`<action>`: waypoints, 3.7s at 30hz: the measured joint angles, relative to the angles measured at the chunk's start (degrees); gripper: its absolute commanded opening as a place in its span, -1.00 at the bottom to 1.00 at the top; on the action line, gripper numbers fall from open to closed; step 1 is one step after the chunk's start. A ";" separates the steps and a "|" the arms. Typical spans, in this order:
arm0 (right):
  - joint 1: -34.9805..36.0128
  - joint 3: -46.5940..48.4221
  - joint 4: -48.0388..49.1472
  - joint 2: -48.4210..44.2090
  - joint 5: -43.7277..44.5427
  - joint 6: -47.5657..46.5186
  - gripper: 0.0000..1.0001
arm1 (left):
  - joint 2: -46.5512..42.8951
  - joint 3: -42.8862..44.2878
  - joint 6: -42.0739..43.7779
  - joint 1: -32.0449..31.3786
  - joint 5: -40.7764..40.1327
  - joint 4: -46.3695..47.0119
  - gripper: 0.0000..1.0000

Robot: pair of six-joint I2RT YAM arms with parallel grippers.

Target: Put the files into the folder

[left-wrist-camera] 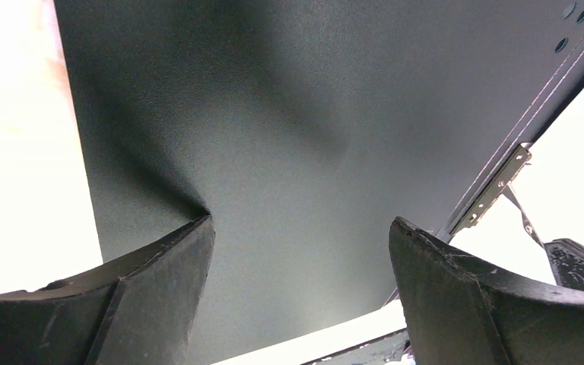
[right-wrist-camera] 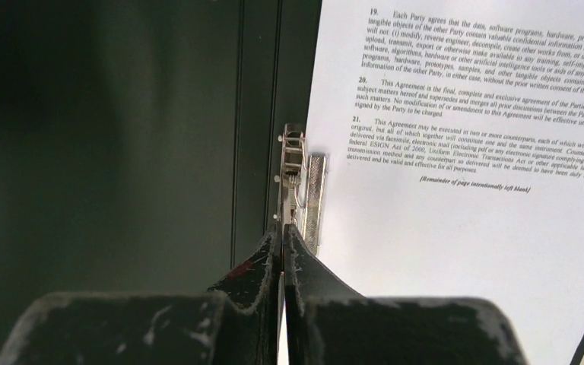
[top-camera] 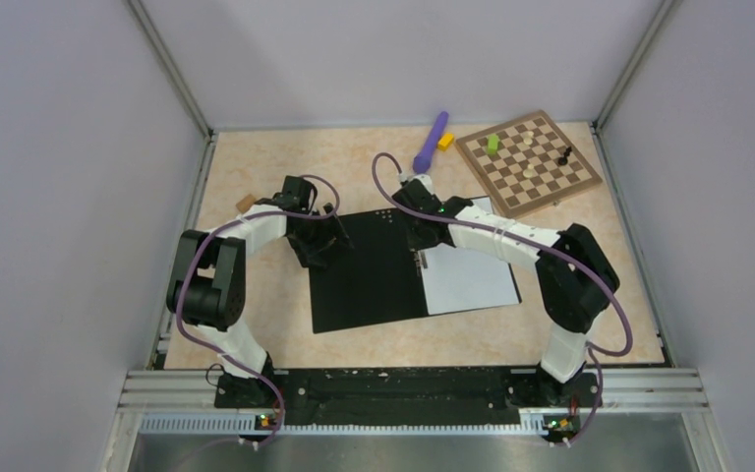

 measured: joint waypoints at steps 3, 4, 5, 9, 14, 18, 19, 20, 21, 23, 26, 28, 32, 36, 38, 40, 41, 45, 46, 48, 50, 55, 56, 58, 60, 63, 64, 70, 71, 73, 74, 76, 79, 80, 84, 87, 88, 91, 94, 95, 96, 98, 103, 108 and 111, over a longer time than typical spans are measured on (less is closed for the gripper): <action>0.37 -1.55 -0.02 -0.74 -0.04 0.61 -1.00 | 0.02 0.07 0.00 0.00 0.00 -0.09 0.80; 0.50 -2.08 0.09 -0.96 -0.09 0.83 -1.00 | 0.02 0.09 0.00 0.00 0.00 -0.09 0.80; 0.61 -2.32 0.15 -1.09 -0.09 0.98 -1.00 | 0.02 0.07 0.00 0.00 0.00 -0.11 0.80; 1.09 -2.71 0.79 -1.31 -0.17 1.31 -1.00 | 0.02 0.07 -0.02 0.00 0.00 -0.09 0.80; 1.79 -3.52 1.16 -1.66 -0.20 1.57 -1.00 | 0.02 0.07 0.00 0.00 -0.02 -0.09 0.80; 2.03 -4.87 1.55 -2.62 -0.20 2.32 -1.00 | 0.02 0.07 -0.02 0.00 -0.02 -0.09 0.80; 2.10 -5.33 1.64 -2.91 -0.22 2.47 -1.00 | 0.02 0.07 0.00 0.00 0.00 -0.09 0.80; 2.12 -5.73 1.88 -3.13 -0.20 2.56 -1.00 | 0.02 0.07 0.00 0.00 0.00 -0.09 0.80; 2.14 -6.14 2.14 -3.32 -0.22 2.75 -1.00 | 0.02 0.07 -0.02 0.00 0.00 -0.09 0.80; 2.21 -6.73 2.60 -3.54 -0.26 2.99 -1.00 | 0.02 0.07 -0.02 0.00 0.00 -0.09 0.80; 2.45 -7.43 3.23 -3.65 -0.26 3.37 -1.00 | 0.02 0.07 -0.02 0.00 0.00 -0.09 0.80; 2.58 -7.87 3.54 -3.67 -0.22 3.37 -1.00 | 0.02 0.07 -0.02 0.00 0.00 -0.09 0.80; 2.58 -8.63 4.55 -3.76 -0.22 3.39 -1.00 | 0.02 0.07 -0.02 0.00 0.00 -0.09 0.80; 2.58 -9.29 5.35 -3.76 -0.22 3.50 -1.00 | 0.02 0.07 0.00 0.00 0.00 -0.09 0.80; 2.58 -9.31 5.53 -3.76 -0.22 3.67 -0.99 | 0.02 0.07 0.00 0.00 0.00 -0.09 0.80; 2.58 -9.40 5.70 -3.76 -0.20 3.78 -0.96 | 0.02 0.07 0.00 0.00 0.00 -0.09 0.80; 2.58 -9.62 5.95 -3.76 -0.20 3.82 -0.95 | 0.02 0.07 0.00 0.00 0.00 -0.09 0.80; 2.58 -9.68 5.95 -3.76 -0.17 3.91 -0.92 | 0.02 0.07 -0.02 -0.02 0.02 -0.09 0.80; 2.60 -9.68 5.90 -3.76 -0.17 3.93 -0.91 | 0.02 0.07 -0.02 -0.02 0.04 -0.09 0.80; 2.60 -9.68 5.88 -3.76 -0.15 3.98 -0.88 | 0.02 0.07 -0.02 -0.02 0.04 -0.09 0.80; 2.60 -9.68 5.84 -3.76 -0.15 3.98 -0.86 | 0.02 0.07 -0.02 -0.02 0.04 -0.09 0.80; 2.60 -9.68 5.68 -3.76 0.00 3.96 -0.74 | 0.02 0.07 -0.02 -0.02 0.07 -0.09 0.80; 2.60 -9.68 5.66 -3.76 0.04 3.98 -0.73 | 0.02 0.07 -0.02 -0.02 0.07 -0.09 0.80; 2.60 -9.68 5.55 -3.76 0.09 3.96 -0.72 | 0.02 0.07 -0.02 -0.02 0.04 -0.09 0.80; 2.60 -9.68 5.49 -3.76 0.09 3.98 -0.72 | 0.02 0.07 -0.02 -0.02 0.07 -0.09 0.80; 2.60 -9.68 5.46 -3.76 0.09 3.98 -0.71 | 0.02 0.07 -0.04 -0.02 0.07 -0.09 0.80; 2.60 -9.68 5.44 -3.76 0.09 3.98 -0.70 | 0.02 0.07 -0.02 -0.02 0.07 -0.09 0.80; 2.60 -9.57 5.16 -3.76 -0.02 3.96 -0.66 | 0.04 0.07 -0.02 -0.02 0.07 -0.09 0.80; 2.60 -9.53 5.05 -3.76 -0.07 3.96 -0.66 | 0.04 0.07 -0.04 -0.02 0.07 -0.09 0.80; 2.60 -9.46 4.90 -3.76 -0.22 3.93 -0.65 | 0.13 0.09 -0.04 -0.02 0.11 -0.07 0.80; 2.60 -9.44 4.81 -3.76 -0.24 3.93 -0.65 | 0.13 0.09 -0.04 -0.02 0.13 -0.07 0.80; 2.58 -9.14 4.50 -3.76 -0.26 3.91 -0.65 | 0.13 0.09 -0.04 -0.02 0.15 -0.07 0.80; 2.60 -8.48 3.96 -3.76 -0.42 3.82 -0.65 | 0.15 0.09 -0.04 -0.02 0.22 -0.07 0.80; 2.60 -8.35 3.91 -3.76 -0.48 3.80 -0.65 | 0.15 0.09 -0.04 -0.02 0.22 -0.07 0.80; 2.60 -7.78 3.13 -3.74 -0.81 3.80 -0.65 | 0.15 0.11 -0.04 -0.02 0.22 -0.07 0.80; 2.60 -7.63 3.02 -3.74 -0.94 3.80 -0.64 | 0.15 0.11 -0.04 -0.02 0.24 -0.09 0.80; 2.60 -7.63 2.91 -3.74 -1.03 3.80 -0.64 | 0.15 0.11 -0.04 -0.02 0.24 -0.07 0.80; 2.60 -7.43 2.64 -3.74 -1.07 3.80 -0.63 | 0.15 0.11 -0.04 -0.02 0.24 -0.09 0.80; 2.58 -6.56 1.99 -3.50 -1.09 3.80 -0.63 | 0.15 0.11 -0.04 -0.02 0.24 -0.09 0.80; 2.58 -6.14 1.77 -3.32 -1.09 3.80 -0.63 | 0.15 0.11 -0.04 -0.02 0.24 -0.09 0.80; 2.58 -5.73 1.46 -3.10 -1.07 3.78 -0.63 | 0.15 0.11 -0.07 -0.02 0.24 -0.09 0.80; 2.58 -4.92 0.92 -2.64 -1.09 3.78 -0.63 | 0.15 0.13 -0.07 -0.02 0.24 -0.09 0.80; 2.60 -2.69 -0.39 -1.01 -1.05 3.80 -0.63 | 0.15 0.13 -0.07 -0.02 0.24 -0.09 0.80; 2.60 -1.64 -0.83 0.00 -1.03 3.80 -0.63 | 0.15 0.13 -0.04 -0.02 0.22 -0.11 0.80; 2.60 -1.46 -1.68 0.02 -0.85 3.80 -0.63 | 0.15 0.13 -0.04 -0.02 0.22 -0.09 0.80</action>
